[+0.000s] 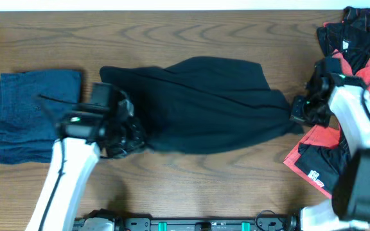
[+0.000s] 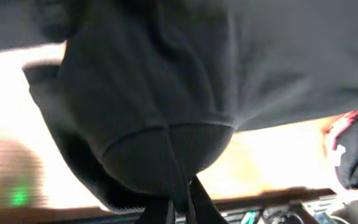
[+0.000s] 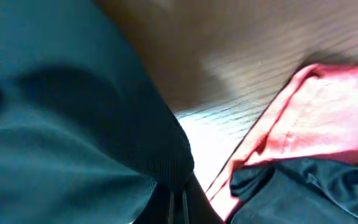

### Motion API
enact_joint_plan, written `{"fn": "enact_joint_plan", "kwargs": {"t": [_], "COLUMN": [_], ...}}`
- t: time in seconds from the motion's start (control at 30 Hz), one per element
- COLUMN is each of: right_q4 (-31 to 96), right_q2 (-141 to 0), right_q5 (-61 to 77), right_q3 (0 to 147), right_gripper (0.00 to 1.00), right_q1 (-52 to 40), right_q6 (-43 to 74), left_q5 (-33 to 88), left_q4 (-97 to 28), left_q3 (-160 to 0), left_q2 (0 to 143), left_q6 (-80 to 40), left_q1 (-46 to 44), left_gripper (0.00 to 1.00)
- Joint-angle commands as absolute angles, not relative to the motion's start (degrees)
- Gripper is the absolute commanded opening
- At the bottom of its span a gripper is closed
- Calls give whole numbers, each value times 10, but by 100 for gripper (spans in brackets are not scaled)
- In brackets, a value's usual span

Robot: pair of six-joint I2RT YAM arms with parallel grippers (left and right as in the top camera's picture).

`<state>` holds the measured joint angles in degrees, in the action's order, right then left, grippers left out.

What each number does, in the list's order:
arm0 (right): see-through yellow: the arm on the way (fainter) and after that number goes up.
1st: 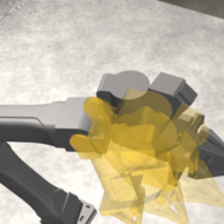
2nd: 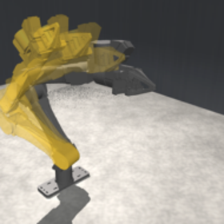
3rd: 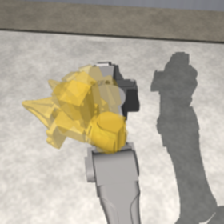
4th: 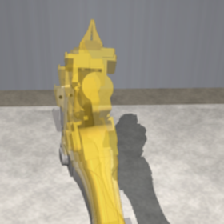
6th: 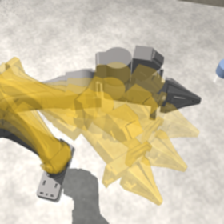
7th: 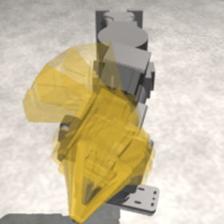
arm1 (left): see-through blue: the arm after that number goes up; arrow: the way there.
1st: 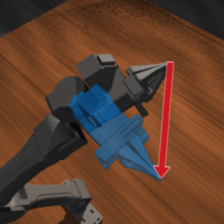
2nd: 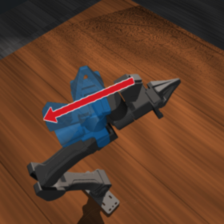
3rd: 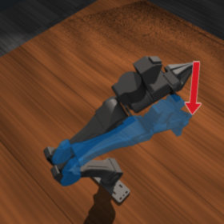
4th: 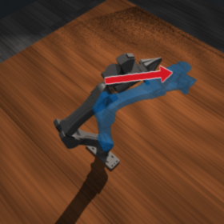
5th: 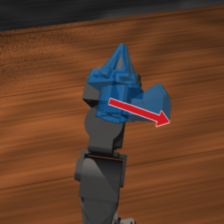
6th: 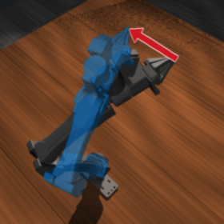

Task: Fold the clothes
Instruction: 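Lift the shirt with both grippers and stretch it wide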

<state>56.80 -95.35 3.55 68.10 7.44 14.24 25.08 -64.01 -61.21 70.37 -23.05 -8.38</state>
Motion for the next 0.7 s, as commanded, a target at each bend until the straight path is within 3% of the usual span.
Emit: {"fn": "enact_joint_plan", "kwargs": {"t": [0.0, 0.4, 0.67], "right_q4": [569, 555, 526], "right_q2": [-846, -552, -536], "right_q5": [65, 66, 49], "right_q3": [687, 722, 770], "right_gripper": [1, 1, 1], "right_q1": [79, 79, 79], "right_q6": [119, 117, 117], "left_q5": [245, 236, 227], "left_q4": [-682, -719, -649], "left_q3": [-696, -889, -910], "left_q2": [663, 547, 542], "left_q6": [-152, -150, -150], "left_q1": [-56, 46, 70], "left_gripper": [6, 6, 6]}}
